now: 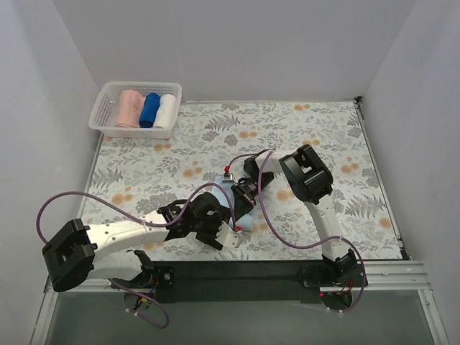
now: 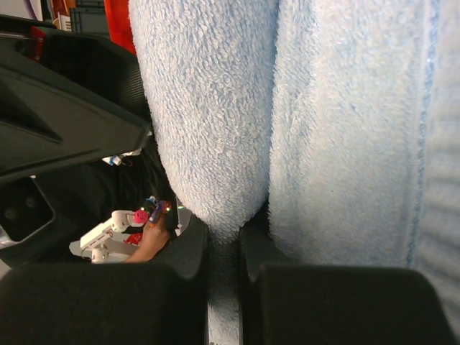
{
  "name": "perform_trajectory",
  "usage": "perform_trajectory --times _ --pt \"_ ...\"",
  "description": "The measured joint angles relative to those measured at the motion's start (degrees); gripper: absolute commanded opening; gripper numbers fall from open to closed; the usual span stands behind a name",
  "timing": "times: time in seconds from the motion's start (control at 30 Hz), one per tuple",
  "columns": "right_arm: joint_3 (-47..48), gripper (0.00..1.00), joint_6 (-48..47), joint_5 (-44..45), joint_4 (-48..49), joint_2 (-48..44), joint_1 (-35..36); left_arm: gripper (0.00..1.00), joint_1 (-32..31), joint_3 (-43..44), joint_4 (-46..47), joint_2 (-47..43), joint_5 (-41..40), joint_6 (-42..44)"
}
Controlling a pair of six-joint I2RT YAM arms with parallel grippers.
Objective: Roll the towels
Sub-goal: Roll the towel
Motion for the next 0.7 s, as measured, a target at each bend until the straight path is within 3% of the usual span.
perform_trajectory --times 0.4,0.53,0.57,0.67,0.7 --pt "0.26 0.01 -0.59 0.33 -1.11 0.33 -0.17 0.65 -0.55 -3.37 12.41 7.45 -4.63 0.20" --pt "0.31 0.01 -0.74 0.37 -1.36 0.35 -0.24 0.54 -0.57 -3.39 15.02 9.14 -5.27 -0.15" --pt "0.31 0.01 -0.79 0.37 -1.40 0.37 -0.24 0.41 -0.57 -3.39 15.76 9.62 -5.44 -0.26" --pt "0.31 0.07 -0.87 0.48 -1.55 0.37 -0.24 0.22 -0.55 -3.34 17.20 10.51 -5.70 -0.50" --pt "0.31 0.14 -0.87 0.52 -1.55 0.37 -0.24 0.19 -0.55 -3.34 17.20 10.54 -5.66 -0.61"
